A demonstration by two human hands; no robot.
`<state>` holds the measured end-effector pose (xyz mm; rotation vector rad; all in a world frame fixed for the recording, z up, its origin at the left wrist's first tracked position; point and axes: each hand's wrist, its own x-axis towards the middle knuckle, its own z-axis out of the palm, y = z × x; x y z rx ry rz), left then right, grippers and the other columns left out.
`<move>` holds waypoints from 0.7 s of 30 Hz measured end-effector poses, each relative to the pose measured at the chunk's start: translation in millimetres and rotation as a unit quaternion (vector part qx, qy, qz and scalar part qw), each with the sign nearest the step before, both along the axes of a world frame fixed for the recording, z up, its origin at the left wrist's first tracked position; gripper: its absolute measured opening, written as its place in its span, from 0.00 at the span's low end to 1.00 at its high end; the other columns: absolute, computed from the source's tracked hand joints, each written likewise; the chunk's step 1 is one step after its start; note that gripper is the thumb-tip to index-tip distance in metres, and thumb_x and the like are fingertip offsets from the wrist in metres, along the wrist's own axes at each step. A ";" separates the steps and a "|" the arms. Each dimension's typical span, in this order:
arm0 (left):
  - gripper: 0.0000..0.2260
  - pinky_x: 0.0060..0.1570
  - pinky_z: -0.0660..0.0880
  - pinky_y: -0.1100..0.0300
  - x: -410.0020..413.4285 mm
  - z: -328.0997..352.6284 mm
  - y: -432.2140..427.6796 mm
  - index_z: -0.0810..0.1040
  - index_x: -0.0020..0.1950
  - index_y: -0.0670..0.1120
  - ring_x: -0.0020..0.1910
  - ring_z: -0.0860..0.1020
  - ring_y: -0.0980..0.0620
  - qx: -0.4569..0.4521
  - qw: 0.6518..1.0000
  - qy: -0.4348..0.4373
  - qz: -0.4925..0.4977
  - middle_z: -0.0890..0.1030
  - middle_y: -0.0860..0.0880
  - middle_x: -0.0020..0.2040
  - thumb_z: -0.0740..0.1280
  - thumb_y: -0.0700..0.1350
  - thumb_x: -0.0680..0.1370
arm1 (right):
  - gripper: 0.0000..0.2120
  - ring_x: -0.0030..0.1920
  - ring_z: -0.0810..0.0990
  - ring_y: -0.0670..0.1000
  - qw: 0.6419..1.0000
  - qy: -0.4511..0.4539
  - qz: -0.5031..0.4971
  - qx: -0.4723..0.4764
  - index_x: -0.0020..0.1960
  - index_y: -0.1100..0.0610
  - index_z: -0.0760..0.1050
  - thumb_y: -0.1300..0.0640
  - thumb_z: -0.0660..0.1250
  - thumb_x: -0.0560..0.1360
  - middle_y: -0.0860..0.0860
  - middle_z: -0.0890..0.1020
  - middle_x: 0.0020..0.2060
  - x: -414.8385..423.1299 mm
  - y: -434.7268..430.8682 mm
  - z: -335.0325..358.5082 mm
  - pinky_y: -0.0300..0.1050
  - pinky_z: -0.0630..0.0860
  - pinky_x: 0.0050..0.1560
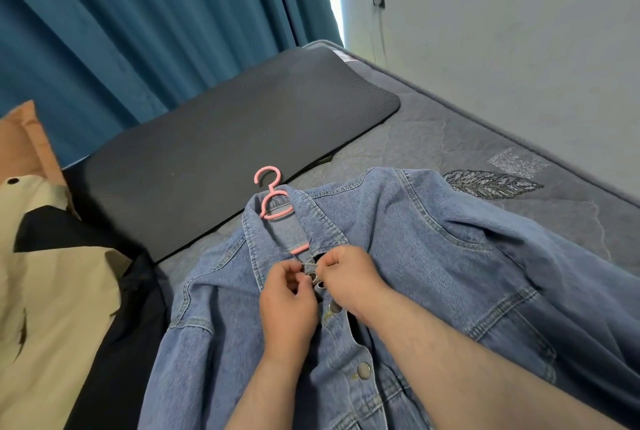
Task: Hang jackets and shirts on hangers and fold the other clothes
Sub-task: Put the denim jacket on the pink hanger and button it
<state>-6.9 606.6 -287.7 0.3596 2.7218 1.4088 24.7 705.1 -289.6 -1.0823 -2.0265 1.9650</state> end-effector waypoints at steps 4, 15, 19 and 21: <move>0.09 0.43 0.76 0.59 -10.0 -1.2 2.5 0.77 0.46 0.47 0.41 0.79 0.49 0.019 0.997 -0.068 0.012 0.80 0.49 0.41 0.66 0.33 0.74 | 0.12 0.27 0.71 0.48 1.000 0.003 0.013 -0.006 0.37 0.52 0.73 0.67 0.62 0.74 0.49 0.75 0.32 -3.1 -0.9 -7.4 0.43 0.72 0.24; 0.09 0.23 0.69 0.63 -27.8 18.5 11.1 0.72 0.44 0.43 0.26 0.75 0.50 0.048 0.955 -0.293 0.015 0.76 0.41 0.36 0.61 0.29 0.75 | 0.15 0.32 0.72 0.44 0.998 0.030 0.027 0.049 0.38 0.48 0.72 0.66 0.68 0.73 0.45 0.75 0.31 0.3 -1.3 -15.2 0.36 0.70 0.34; 0.09 0.21 0.68 0.64 -33.8 23.6 9.7 0.73 0.46 0.41 0.26 0.71 0.52 0.050 0.939 -0.338 0.024 0.76 0.43 0.35 0.59 0.28 0.76 | 0.14 0.31 0.73 0.43 0.998 0.023 0.021 0.061 0.37 0.48 0.73 0.66 0.68 0.72 0.45 0.76 0.30 0.7 -2.2 -12.4 0.37 0.70 0.34; 0.09 0.21 0.68 0.65 -36.4 25.4 8.0 0.74 0.46 0.41 0.27 0.70 0.53 0.054 0.934 -0.353 0.016 0.75 0.44 0.34 0.60 0.28 0.76 | 0.13 0.28 0.72 0.44 0.998 0.018 0.005 0.055 0.35 0.50 0.73 0.66 0.67 0.71 0.45 0.75 0.27 0.2 -1.9 -9.8 0.36 0.68 0.30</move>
